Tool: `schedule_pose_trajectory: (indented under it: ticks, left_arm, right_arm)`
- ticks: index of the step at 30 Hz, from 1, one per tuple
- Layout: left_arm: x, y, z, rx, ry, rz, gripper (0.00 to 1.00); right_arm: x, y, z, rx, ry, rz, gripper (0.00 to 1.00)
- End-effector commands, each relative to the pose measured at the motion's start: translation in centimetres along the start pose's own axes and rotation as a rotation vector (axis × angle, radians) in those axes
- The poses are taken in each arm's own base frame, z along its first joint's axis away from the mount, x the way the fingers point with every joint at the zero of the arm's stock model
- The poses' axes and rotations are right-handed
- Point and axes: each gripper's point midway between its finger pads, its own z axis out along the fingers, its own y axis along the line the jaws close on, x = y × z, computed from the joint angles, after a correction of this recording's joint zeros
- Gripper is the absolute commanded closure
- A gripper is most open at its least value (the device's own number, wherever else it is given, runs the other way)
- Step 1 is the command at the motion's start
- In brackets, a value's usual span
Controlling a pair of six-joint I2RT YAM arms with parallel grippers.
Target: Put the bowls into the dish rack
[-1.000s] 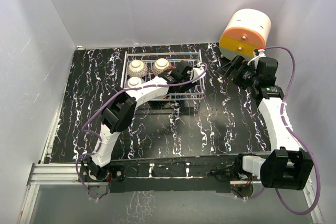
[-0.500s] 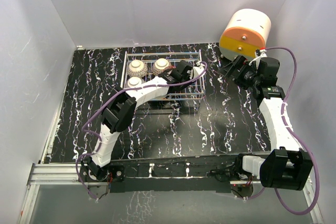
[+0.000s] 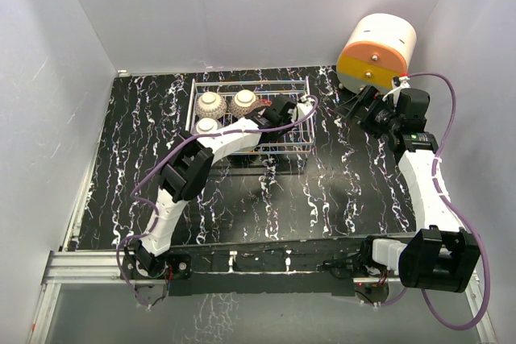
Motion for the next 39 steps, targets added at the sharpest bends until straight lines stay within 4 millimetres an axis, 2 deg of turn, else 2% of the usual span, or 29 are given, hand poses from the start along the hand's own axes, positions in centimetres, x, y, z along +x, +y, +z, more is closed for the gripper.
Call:
schedule_pose_trajectory:
  ticks: [1, 2, 14, 27, 32, 36, 39]
  left_arm:
    - [-0.4, 2.0, -0.2, -0.056, 0.006, -0.023, 0.95]
    - [-0.6, 2.2, -0.3, -0.064, 0.005, -0.026, 1.0]
    - [-3.5, 4.4, -3.3, -0.098, -0.052, -0.07, 1.0]
    - [-10.9, 9.0, -9.8, -0.189, -0.307, -0.262, 1.0]
    - [-12.6, 10.3, -12.1, -0.178, -0.438, -0.417, 1.0]
    - [-13.2, 11.7, -14.1, -0.056, -0.586, -0.649, 1.0]
    - [-12.1, 13.1, -15.1, 0.068, -0.703, -0.865, 1.0]
  right_arm:
    - [-1.6, 1.2, -0.7, -0.035, -0.05, -0.026, 0.04]
    - [-1.6, 1.2, -0.7, -0.035, -0.05, -0.025, 0.04]
    - [-1.3, 1.0, -0.7, -0.034, -0.047, -0.018, 0.04]
    - [-1.8, 0.9, -1.0, -0.011, -0.069, -0.001, 0.04]
    - [-2.2, 0.5, -1.0, 0.005, -0.078, 0.016, 0.04]
    - [-2.5, 0.6, -1.1, 0.003, -0.088, 0.019, 0.04]
    - [-2.5, 0.6, -1.1, 0.001, -0.086, 0.02, 0.04]
